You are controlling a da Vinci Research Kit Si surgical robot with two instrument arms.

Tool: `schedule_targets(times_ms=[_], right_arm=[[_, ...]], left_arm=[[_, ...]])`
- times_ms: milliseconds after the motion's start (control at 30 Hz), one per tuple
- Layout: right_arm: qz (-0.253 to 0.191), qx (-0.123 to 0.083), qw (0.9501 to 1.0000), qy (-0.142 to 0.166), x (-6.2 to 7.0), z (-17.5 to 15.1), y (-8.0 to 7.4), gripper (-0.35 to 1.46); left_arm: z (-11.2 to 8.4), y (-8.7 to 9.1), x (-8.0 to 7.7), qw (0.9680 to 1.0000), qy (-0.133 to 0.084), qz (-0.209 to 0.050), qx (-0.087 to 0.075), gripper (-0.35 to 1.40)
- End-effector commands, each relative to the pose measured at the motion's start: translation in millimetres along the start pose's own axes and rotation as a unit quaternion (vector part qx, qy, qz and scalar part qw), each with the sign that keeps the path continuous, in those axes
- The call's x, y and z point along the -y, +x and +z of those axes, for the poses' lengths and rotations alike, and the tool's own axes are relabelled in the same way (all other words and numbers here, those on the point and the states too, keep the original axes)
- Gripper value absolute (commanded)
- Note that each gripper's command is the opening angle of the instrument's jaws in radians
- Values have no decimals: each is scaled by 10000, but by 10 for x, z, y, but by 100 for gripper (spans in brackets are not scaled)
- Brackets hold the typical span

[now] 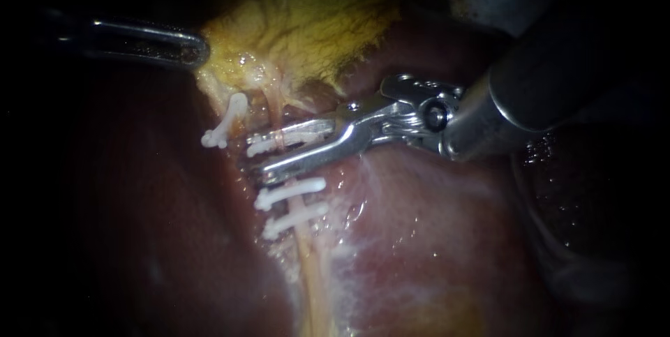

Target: Clipping third clip right tube

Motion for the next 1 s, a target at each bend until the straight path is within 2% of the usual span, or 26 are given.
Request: schedule_targets(times_ms=[33, 233, 400, 467, 1000], right_arm=[[24, 1, 10000, -11, -2, -1, 0, 21], [24, -36, 10000, -41, -4, -1, 1, -5], [83, -58, 9999, -69, -5, 0, 1, -35], [201, -56, 9997, -94, -6, 0, 2, -35], [195, -47, 9998, -90, -10, -1, 2, -35]], left_arm=[[0, 0, 0, 10000, -1, 0, -1, -35], [0, 0, 0, 10000, -1, 0, -1, -35], [0, 0, 0, 10000, -2, 0, -1, -35], [0, 0, 0, 10000, -2, 0, -1, -35], [0, -1, 0, 10000, 1, -3, -2, -35]])
